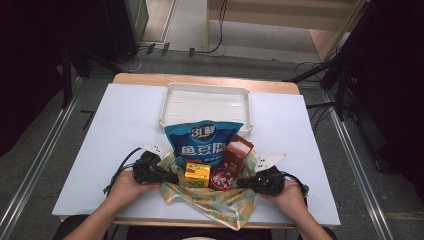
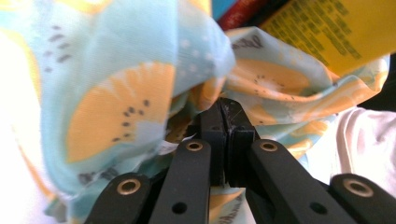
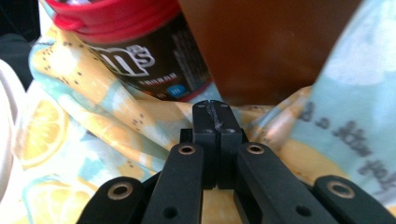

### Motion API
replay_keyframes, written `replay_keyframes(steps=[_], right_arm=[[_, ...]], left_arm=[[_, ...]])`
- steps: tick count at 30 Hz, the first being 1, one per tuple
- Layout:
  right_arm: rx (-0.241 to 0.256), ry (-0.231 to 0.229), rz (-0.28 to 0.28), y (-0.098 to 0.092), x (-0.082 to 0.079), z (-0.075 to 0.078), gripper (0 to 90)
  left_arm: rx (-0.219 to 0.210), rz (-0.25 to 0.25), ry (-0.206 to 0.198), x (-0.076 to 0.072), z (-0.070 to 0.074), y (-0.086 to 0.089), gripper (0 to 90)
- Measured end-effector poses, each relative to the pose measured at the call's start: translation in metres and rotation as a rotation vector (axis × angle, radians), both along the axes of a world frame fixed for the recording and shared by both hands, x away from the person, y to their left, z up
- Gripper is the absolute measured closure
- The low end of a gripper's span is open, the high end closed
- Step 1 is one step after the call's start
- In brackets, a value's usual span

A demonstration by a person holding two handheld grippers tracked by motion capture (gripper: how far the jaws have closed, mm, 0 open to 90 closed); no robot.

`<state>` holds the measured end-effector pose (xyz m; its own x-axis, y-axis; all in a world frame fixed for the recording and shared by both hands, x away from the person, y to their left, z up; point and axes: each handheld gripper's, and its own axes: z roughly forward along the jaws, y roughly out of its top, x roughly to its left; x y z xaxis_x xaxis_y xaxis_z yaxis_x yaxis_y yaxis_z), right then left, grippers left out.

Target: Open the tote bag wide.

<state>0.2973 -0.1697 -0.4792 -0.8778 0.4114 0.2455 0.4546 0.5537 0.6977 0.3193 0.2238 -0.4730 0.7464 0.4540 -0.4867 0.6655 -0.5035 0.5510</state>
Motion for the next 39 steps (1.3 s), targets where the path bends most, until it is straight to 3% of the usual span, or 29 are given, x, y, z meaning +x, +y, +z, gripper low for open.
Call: replay_keyframes(steps=[5,10,19,30,36,39], right_arm=[[-0.005,0.002,-0.003,-0.004,0.002,-0.002,90.0],[-0.003,-0.007,-0.018,-0.015,0.005,-0.003,90.0],[0.01,-0.02,-0.041,-0.029,0.012,-0.006,90.0],[-0.019,-0.033,-0.092,-0.038,0.019,-0.003,90.0],[-0.017,-0.011,-0.125,-0.039,0.021,-0.003,90.0],[-0.012,0.024,-0.14,-0.039,0.021,-0.002,90.0]], left_arm=[[-0.011,0.035,0.016,0.005,-0.001,0.006,90.0],[0.015,0.024,-0.023,0.005,0.001,0.007,90.0],[-0.005,0.053,-0.004,0.012,0.0,0.014,90.0],[0.015,0.095,-0.038,0.014,0.002,0.017,90.0],[0.009,0.103,-0.037,0.015,0.001,0.018,90.0],[0.001,0.121,0.001,0.016,0.001,0.018,90.0]])
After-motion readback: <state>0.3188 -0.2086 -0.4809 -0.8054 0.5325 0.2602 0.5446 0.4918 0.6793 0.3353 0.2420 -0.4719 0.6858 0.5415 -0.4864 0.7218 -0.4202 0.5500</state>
